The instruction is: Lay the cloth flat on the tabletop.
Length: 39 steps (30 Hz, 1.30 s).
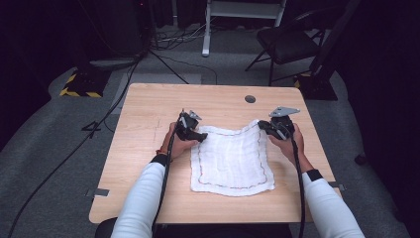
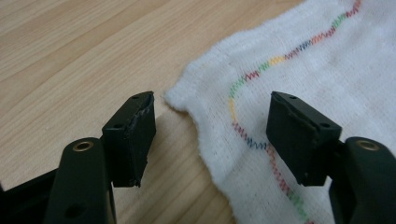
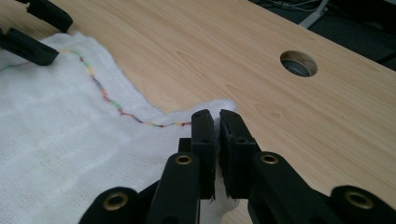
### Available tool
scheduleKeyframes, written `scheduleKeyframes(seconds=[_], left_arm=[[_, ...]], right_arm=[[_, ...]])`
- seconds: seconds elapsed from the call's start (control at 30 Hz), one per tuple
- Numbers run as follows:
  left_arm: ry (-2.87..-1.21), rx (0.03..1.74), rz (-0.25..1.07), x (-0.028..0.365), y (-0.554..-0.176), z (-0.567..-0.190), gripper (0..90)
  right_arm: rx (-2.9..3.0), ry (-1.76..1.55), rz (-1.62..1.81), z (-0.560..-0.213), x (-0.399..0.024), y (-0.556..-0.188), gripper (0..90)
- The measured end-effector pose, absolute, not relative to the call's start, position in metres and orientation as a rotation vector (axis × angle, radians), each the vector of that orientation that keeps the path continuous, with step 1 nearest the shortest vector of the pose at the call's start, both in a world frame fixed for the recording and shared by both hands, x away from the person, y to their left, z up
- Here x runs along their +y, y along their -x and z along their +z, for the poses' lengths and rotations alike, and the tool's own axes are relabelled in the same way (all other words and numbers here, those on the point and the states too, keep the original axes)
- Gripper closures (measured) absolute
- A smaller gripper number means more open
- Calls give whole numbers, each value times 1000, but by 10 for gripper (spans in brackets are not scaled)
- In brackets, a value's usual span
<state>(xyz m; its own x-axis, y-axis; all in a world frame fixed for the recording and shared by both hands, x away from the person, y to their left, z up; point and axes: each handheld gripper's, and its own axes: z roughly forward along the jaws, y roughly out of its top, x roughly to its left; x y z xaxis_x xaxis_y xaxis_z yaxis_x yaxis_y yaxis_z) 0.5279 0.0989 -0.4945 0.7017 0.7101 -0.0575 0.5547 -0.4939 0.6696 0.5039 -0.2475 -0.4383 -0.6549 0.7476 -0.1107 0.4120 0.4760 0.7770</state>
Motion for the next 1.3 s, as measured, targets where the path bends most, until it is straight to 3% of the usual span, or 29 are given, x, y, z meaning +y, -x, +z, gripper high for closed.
scheduleKeyframes(seconds=[0.2, 0.27, 0.4, 0.7, 1.03, 1.13, 1.3], left_arm=[[-2241, 879, 226, 95, -530, -493, 745], [-2232, 860, 222, 97, -529, -494, 810], [-2193, 841, 288, 102, -522, -488, 840], [-2114, 805, 425, 109, -517, -449, 844], [-2117, 904, 550, 106, -535, -442, 826], [-2109, 961, 554, 103, -538, -447, 695], [-2146, 917, 519, 101, -520, -451, 464]], right_arm=[[2291, -989, 1035, -444, -249, -510, 850], [2286, -1000, 1043, -444, -250, -510, 850], [2278, -996, 1051, -440, -253, -507, 851], [2231, -965, 1041, -431, -248, -506, 851], [2168, -970, 998, -419, -238, -531, 844], [2168, -986, 951, -422, -232, -539, 781], [2212, -1018, 929, -430, -236, -535, 631]])
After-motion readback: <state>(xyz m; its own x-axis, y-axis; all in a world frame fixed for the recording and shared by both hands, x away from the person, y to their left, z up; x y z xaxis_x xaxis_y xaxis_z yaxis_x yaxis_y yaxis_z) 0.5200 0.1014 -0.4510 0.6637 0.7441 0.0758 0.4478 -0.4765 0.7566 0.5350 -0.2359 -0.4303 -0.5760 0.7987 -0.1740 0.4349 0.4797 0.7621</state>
